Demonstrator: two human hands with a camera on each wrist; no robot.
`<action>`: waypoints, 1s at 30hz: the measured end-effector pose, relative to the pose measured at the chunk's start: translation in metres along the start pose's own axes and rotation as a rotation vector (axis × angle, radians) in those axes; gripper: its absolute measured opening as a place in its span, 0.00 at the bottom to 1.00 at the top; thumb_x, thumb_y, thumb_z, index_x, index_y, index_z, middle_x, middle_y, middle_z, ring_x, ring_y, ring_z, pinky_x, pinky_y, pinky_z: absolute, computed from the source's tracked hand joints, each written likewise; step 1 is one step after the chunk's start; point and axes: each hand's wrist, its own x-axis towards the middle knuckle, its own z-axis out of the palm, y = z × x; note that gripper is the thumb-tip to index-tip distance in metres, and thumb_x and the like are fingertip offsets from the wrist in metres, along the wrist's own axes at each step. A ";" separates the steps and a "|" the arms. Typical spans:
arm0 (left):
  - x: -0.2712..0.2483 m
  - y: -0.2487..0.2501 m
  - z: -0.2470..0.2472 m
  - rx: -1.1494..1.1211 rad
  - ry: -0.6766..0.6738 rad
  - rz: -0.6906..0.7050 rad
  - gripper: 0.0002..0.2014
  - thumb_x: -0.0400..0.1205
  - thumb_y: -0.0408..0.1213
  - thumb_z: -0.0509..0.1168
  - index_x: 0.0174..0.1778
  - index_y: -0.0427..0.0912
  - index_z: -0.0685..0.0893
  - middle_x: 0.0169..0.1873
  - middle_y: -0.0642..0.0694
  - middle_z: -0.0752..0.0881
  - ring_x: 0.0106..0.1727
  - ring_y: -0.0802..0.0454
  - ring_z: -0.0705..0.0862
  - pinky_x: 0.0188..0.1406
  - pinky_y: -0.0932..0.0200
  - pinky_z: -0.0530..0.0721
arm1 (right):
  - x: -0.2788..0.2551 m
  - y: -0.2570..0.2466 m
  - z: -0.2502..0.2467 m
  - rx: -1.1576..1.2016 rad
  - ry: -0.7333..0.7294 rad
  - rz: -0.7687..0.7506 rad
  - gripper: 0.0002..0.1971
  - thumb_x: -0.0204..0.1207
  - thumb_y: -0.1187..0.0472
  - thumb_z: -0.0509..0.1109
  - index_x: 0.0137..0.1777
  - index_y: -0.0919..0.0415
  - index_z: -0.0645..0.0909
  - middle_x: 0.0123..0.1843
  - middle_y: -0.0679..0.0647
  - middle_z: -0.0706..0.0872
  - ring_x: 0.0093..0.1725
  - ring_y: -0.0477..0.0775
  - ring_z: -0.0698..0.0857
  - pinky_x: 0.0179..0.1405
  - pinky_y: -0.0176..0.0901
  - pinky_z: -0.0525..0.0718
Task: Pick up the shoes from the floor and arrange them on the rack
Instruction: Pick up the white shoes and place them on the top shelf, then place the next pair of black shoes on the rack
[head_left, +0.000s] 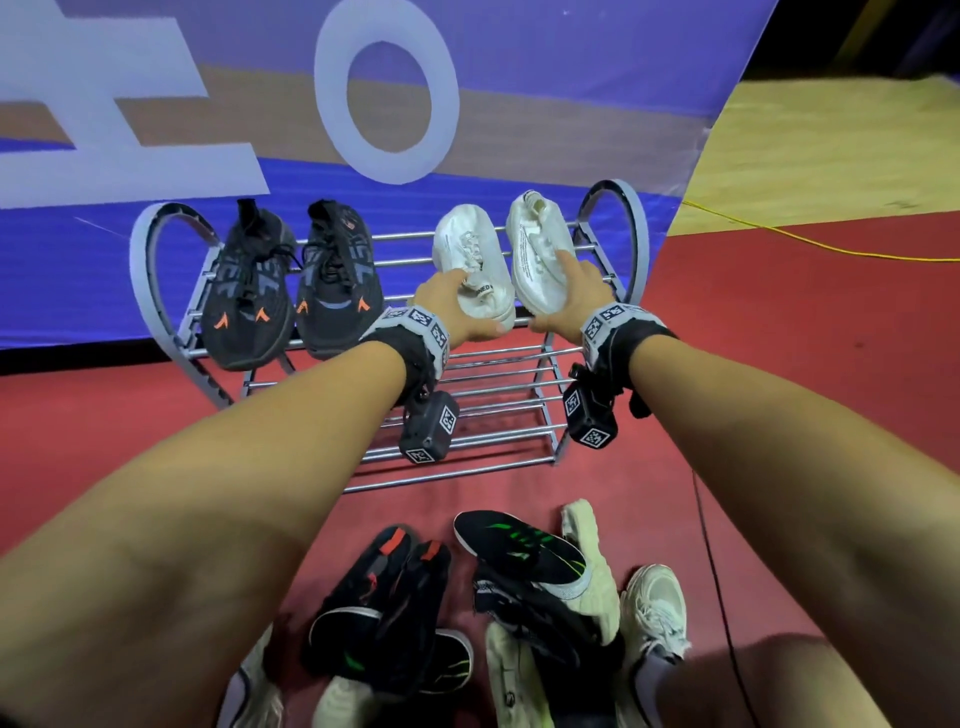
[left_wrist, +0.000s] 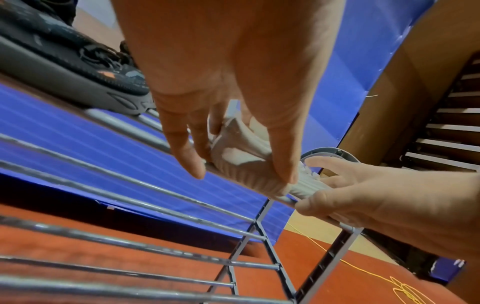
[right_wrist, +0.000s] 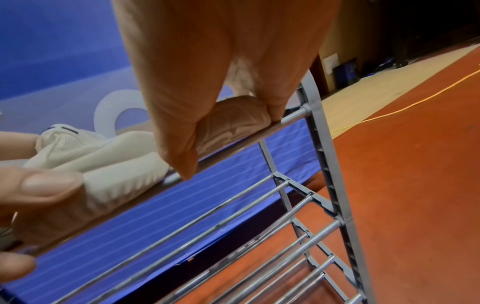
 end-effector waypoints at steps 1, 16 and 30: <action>-0.001 0.000 0.001 -0.003 0.006 -0.003 0.37 0.65 0.53 0.81 0.68 0.45 0.78 0.61 0.48 0.81 0.56 0.49 0.81 0.53 0.57 0.78 | 0.001 0.000 0.001 -0.017 0.004 -0.006 0.55 0.59 0.49 0.84 0.82 0.48 0.55 0.73 0.58 0.68 0.69 0.65 0.74 0.66 0.59 0.78; -0.068 0.008 -0.026 0.380 -0.053 0.045 0.39 0.72 0.50 0.76 0.76 0.42 0.70 0.71 0.41 0.73 0.68 0.38 0.78 0.62 0.46 0.79 | -0.081 -0.017 -0.005 -0.260 -0.042 -0.049 0.35 0.67 0.53 0.80 0.73 0.61 0.73 0.73 0.60 0.72 0.71 0.65 0.74 0.70 0.53 0.77; -0.164 -0.101 0.041 0.329 -0.280 -0.153 0.28 0.76 0.47 0.74 0.71 0.41 0.78 0.64 0.41 0.84 0.63 0.41 0.83 0.64 0.48 0.82 | -0.184 0.015 0.101 -0.169 -0.411 0.029 0.28 0.73 0.57 0.76 0.74 0.58 0.76 0.70 0.57 0.83 0.67 0.59 0.83 0.71 0.51 0.79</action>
